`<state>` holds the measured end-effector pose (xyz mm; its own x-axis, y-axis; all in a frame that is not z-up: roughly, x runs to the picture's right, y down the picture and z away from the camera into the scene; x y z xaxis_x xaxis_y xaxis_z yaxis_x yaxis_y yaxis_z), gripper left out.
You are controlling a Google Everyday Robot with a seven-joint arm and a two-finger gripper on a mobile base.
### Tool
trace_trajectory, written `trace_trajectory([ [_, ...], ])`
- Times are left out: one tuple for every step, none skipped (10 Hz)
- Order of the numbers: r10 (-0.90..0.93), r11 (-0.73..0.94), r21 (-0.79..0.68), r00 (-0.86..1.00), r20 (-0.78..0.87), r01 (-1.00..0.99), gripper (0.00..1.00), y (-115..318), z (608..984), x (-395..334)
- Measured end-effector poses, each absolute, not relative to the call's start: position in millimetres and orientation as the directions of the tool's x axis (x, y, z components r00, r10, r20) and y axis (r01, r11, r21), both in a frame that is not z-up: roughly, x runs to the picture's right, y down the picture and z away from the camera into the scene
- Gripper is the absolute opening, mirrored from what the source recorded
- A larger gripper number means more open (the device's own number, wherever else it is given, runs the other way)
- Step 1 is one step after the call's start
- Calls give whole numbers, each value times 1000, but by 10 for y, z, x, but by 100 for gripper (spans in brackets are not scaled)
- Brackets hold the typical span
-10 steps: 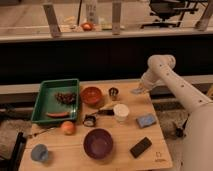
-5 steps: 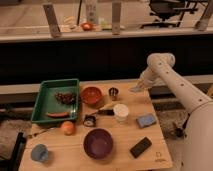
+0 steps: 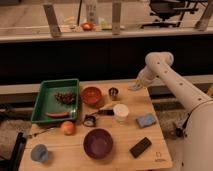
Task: Place towel in purple bowl
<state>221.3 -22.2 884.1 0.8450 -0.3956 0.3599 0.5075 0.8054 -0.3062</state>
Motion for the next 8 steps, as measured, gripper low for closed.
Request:
trace_trajectory([
  [-406, 801, -300, 838, 365, 518, 0, -242, 8842, 2135],
  [-418, 790, -303, 830, 369, 533, 0, -206, 8821, 2120],
  [-434, 779, -302, 820, 373, 550, 0, -152, 8754, 2113],
  [-455, 766, -294, 805, 380, 572, 0, -79, 8644, 2069],
  [-476, 754, -284, 790, 386, 593, 0, -32, 8537, 2013],
  [-500, 740, -270, 772, 393, 617, 0, 10, 8394, 1935],
  [-517, 729, -259, 757, 399, 634, 0, 23, 8304, 1876],
  [-543, 708, -242, 731, 414, 663, 0, 38, 8226, 1782],
])
